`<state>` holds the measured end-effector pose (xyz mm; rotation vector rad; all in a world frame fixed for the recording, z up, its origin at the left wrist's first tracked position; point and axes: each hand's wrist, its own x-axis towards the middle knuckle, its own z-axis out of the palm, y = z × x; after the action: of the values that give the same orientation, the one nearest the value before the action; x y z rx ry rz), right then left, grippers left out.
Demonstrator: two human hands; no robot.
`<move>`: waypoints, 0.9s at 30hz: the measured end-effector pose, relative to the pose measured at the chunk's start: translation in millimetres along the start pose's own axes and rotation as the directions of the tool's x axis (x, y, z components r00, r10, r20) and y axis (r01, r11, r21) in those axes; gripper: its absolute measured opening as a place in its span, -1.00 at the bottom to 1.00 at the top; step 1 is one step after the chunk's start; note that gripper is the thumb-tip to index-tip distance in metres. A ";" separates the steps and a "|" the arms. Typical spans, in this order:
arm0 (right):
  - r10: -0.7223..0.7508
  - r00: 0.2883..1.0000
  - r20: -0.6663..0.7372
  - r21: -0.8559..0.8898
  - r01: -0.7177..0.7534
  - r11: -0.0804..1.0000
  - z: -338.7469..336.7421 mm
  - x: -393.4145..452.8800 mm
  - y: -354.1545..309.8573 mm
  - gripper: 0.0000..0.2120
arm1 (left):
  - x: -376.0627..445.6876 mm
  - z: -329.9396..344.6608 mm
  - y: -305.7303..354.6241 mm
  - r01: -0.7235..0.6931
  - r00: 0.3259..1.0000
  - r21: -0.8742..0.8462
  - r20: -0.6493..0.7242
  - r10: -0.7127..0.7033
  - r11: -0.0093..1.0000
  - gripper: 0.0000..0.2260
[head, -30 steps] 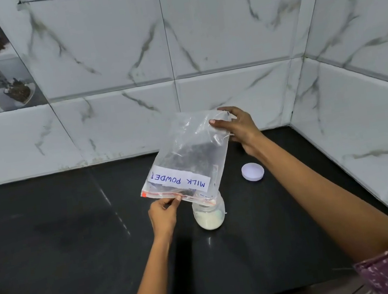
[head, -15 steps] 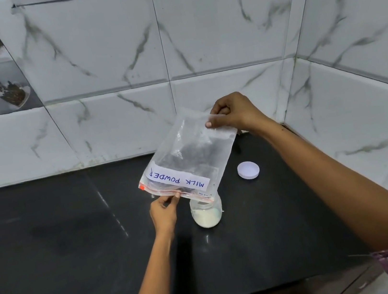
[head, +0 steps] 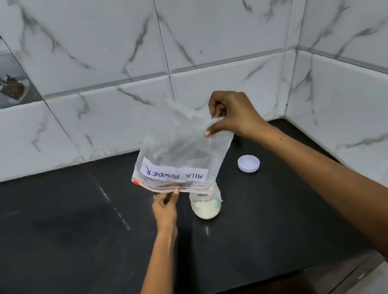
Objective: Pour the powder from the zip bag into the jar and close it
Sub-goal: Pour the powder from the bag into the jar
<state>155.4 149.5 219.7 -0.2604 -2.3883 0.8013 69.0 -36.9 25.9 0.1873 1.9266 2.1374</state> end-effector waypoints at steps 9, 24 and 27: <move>0.030 0.999 0.046 0.048 -0.032 0.998 -1.8 -4.8 -1.7 -0.57 | -1.5 3.0 1.9 -0.039 0.999 -0.024 0.005 0.040 0.999 -0.90; 0.097 0.995 -0.004 -0.061 -0.097 0.993 0.8 -12.5 12.0 -0.50 | 4.3 4.9 -0.2 -0.062 0.997 0.026 -0.033 0.063 0.998 -0.90; 0.119 0.991 -0.064 -0.061 -0.123 0.991 4.8 -13.9 15.9 -0.57 | 5.3 5.6 -3.5 -0.073 0.996 0.068 -0.049 0.076 0.995 -0.88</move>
<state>163.7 154.9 200.4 -0.4537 -2.3617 0.7606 65.8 -29.7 22.6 0.2226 2.0520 2.1463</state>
